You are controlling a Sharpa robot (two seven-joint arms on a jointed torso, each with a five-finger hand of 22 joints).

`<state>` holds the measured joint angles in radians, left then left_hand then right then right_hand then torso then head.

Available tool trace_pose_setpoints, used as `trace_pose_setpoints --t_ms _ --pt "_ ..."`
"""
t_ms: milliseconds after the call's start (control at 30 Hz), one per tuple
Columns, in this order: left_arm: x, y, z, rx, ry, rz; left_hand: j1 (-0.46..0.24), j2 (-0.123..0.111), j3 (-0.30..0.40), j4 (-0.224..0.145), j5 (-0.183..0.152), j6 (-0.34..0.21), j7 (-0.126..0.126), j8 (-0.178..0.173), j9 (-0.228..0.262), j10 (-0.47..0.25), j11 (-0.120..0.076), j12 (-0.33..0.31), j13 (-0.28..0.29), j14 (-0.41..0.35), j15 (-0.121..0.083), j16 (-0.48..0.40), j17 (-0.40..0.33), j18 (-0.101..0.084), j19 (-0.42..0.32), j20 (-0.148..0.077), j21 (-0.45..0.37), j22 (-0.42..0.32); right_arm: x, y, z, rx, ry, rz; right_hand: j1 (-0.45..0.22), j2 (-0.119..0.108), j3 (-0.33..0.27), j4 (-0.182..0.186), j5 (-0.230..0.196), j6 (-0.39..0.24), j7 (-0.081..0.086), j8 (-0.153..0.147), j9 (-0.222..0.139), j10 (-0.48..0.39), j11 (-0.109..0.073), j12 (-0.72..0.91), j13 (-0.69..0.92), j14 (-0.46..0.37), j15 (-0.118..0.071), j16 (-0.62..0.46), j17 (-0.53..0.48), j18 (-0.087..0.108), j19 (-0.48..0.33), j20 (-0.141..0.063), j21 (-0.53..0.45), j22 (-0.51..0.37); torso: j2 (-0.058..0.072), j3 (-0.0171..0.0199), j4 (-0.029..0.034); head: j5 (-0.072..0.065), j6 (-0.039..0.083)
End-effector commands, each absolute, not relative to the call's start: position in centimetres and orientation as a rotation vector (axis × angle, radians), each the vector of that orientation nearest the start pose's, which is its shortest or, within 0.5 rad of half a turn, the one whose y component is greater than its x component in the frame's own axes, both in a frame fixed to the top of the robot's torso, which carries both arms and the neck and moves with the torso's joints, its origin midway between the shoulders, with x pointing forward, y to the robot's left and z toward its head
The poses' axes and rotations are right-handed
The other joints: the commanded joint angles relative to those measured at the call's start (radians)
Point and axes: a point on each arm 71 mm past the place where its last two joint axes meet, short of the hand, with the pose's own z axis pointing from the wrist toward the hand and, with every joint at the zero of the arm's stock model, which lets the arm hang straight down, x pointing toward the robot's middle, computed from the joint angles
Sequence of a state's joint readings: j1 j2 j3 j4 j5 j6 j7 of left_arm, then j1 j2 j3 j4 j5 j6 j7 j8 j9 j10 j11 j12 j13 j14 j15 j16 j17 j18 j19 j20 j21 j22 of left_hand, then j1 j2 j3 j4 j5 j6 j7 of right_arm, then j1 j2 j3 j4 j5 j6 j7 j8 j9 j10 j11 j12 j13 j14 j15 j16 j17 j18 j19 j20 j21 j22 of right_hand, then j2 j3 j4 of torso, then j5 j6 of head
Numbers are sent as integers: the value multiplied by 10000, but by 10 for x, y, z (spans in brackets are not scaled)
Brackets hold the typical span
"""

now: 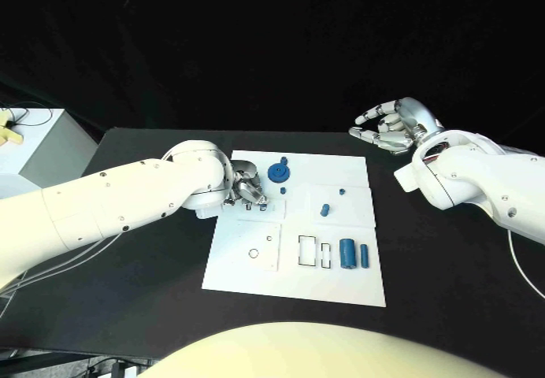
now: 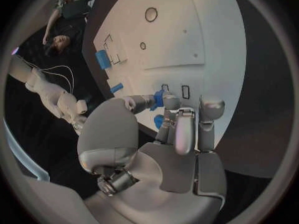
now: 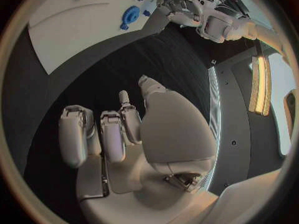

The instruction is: Assemble the parts on the task board

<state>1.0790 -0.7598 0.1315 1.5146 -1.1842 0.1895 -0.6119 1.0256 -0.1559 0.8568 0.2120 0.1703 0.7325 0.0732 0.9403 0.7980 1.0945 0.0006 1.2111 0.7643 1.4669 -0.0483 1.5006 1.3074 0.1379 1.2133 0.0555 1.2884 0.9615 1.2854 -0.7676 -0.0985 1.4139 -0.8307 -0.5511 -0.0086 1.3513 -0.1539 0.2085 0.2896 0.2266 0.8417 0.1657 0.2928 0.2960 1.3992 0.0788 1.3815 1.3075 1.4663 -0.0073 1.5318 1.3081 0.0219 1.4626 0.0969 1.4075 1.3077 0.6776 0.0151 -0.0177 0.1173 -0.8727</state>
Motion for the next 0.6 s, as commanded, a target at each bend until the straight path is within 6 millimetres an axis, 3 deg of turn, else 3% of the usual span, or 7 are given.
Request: trace_pose_setpoints --t_ms 33,600 --pt "475 182 -227 -1317 23290 -3843 -17 112 2085 -2142 29 92 9 70 10 51 12 51 -9 448 -74 66 1093 -144 55 10 41 16 519 -209 -163 4461 15387 8712 -93 -14 11 2 24 -15 -20 -26 2 -54 3 -57 1007 840 88 -59 1876 164 465 49 -27 1581 3 5 -6 -2 1" --pt "473 182 -229 -1093 23445 -3692 -16 114 2101 -2155 29 102 4 67 6 53 7 42 -25 448 -80 63 1086 -148 67 6 53 34 519 -209 -164 4477 15426 8690 -129 -19 3 -6 50 -20 -21 -29 2 -52 3 -51 1011 839 87 -61 1874 165 464 49 -35 1577 -4 12 -8 19 1"
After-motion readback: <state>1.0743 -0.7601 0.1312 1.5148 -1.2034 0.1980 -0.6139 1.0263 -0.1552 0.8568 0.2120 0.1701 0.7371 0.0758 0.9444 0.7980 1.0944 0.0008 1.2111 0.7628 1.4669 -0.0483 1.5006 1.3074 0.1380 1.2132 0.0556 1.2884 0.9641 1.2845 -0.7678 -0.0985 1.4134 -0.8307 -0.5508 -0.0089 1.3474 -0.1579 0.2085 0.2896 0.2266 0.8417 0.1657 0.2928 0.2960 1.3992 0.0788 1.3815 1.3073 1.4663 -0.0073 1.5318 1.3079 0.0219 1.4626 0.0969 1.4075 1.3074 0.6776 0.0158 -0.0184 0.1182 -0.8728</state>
